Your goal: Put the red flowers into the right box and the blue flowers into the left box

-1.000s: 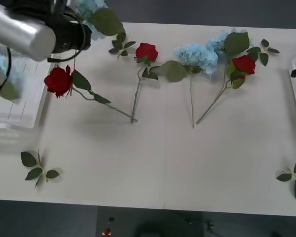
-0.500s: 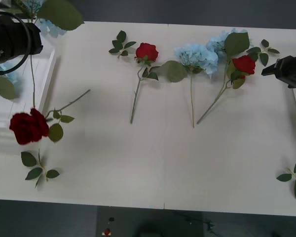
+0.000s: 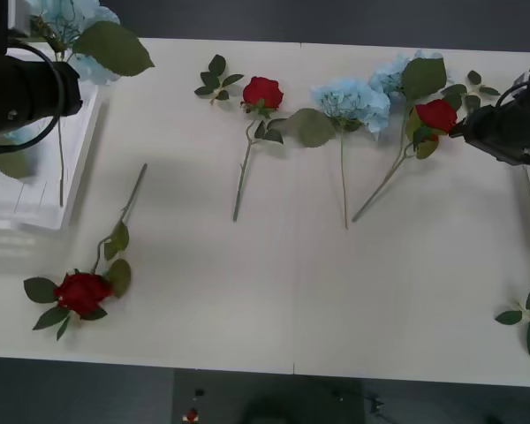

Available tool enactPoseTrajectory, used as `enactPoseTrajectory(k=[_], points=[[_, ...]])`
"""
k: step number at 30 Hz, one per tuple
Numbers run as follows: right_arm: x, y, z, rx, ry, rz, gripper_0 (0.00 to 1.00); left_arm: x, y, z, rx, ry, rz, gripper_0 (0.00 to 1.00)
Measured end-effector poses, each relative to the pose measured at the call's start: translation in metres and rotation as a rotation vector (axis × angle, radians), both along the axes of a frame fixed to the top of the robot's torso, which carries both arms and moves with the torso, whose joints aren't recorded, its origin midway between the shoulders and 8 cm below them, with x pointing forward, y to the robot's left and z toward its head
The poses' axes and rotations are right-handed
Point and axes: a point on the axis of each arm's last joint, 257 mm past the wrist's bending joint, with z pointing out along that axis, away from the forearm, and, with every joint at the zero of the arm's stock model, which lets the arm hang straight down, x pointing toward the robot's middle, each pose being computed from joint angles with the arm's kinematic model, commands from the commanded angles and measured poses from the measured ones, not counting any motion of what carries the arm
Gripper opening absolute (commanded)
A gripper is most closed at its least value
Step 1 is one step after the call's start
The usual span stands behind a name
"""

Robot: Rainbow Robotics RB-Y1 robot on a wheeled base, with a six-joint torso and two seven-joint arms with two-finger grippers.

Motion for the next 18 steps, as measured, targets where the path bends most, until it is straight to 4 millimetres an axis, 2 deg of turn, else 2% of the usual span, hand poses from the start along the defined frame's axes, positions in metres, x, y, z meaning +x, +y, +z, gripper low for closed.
enactPoseTrajectory(k=[7, 11, 14, 18], points=[[0.020, 0.034, -0.001, 0.048, -0.020, -0.039, 1.00, 0.002, 0.080, 0.037, 0.239, -0.091, 0.163, 0.00], [0.032, 0.049, -0.006, 0.066, -0.038, -0.056, 1.00, -0.009, 0.141, 0.054, 0.219, -0.113, 0.289, 0.00], [0.039, 0.052, -0.016, 0.069, -0.047, -0.075, 1.00, -0.020, 0.202, 0.046, 0.167, -0.082, 0.411, 0.00], [0.044, 0.055, -0.030, 0.057, -0.049, -0.091, 1.00, -0.028, 0.263, 0.022, 0.120, -0.068, 0.514, 0.00]])
